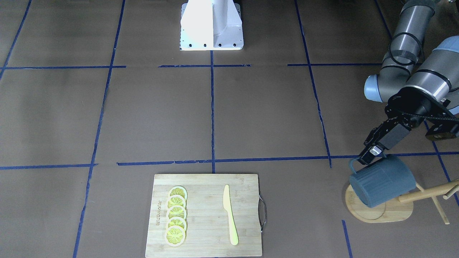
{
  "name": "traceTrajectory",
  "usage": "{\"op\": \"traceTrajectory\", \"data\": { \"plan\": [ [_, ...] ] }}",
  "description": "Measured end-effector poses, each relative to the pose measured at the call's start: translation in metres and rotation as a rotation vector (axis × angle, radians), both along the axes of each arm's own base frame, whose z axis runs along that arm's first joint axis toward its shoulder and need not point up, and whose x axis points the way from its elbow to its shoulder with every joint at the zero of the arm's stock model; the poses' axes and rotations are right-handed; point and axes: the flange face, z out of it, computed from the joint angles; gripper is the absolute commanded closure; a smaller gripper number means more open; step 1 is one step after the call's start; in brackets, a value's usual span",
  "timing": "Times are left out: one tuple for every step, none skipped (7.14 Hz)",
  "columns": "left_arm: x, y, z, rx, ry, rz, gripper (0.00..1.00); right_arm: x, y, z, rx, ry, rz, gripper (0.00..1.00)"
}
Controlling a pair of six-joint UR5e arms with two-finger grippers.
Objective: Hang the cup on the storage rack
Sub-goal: 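Lift the mug with the left gripper and carry it to the wooden rack, then lower the mug handle onto a rack peg with the left gripper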
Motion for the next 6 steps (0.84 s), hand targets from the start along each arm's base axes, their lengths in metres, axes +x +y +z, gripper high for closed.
{"op": "traceTrajectory", "data": {
  "plan": [
    [-0.001,-0.006,0.01,-0.02,0.047,-0.038,0.98,0.001,0.001,-0.003,0.006,-0.002,0.002,0.0],
    [-0.001,-0.012,0.016,-0.044,0.089,-0.069,0.98,0.002,0.002,-0.007,0.013,-0.005,0.004,0.0],
    [-0.001,-0.021,0.023,-0.085,0.155,-0.1,0.97,0.003,0.003,-0.01,0.02,-0.007,0.005,0.0],
    [-0.001,-0.029,0.032,-0.123,0.222,-0.128,0.97,0.004,0.003,-0.013,0.024,-0.008,0.007,0.0],
    [-0.001,-0.033,0.042,-0.154,0.276,-0.14,0.96,0.005,0.004,-0.015,0.029,-0.009,0.009,0.0],
    [-0.001,-0.034,0.049,-0.178,0.307,-0.141,0.96,0.007,0.005,-0.018,0.035,-0.01,0.012,0.0]
  ]
}}
